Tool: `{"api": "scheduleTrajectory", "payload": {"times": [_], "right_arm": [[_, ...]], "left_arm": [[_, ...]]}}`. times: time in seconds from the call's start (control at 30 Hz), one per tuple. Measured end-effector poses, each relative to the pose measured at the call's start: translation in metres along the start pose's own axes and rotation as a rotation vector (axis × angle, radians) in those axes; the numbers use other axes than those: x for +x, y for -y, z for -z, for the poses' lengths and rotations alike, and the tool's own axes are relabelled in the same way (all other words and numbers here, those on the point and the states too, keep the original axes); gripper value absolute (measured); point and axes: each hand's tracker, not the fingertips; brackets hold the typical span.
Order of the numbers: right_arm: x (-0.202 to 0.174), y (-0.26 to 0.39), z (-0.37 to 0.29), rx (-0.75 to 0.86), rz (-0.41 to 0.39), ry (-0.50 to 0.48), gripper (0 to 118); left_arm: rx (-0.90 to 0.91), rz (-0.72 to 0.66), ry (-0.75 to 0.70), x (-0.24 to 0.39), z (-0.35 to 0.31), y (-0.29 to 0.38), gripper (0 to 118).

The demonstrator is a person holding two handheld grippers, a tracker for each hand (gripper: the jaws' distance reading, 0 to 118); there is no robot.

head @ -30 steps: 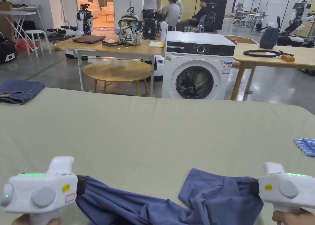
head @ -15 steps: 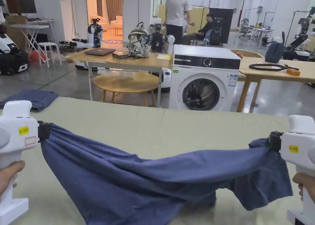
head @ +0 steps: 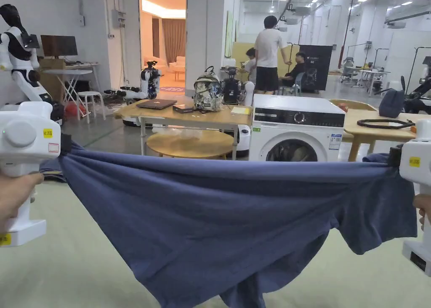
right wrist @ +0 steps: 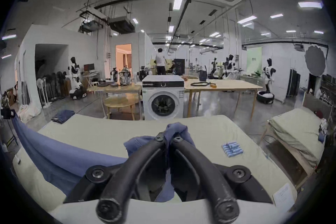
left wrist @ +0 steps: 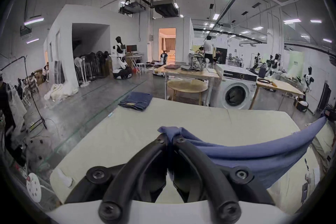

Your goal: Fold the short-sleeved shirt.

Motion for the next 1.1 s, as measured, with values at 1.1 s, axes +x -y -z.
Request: {"api": "scheduleTrajectory", "payload": {"times": [1.1], "right_arm": [[0.017,0.217,-0.047,-0.223,-0.166,0.051,1]], "left_arm": [[-0.160,0.056,0.046,0.004,-0.019,0.227,0]]}}
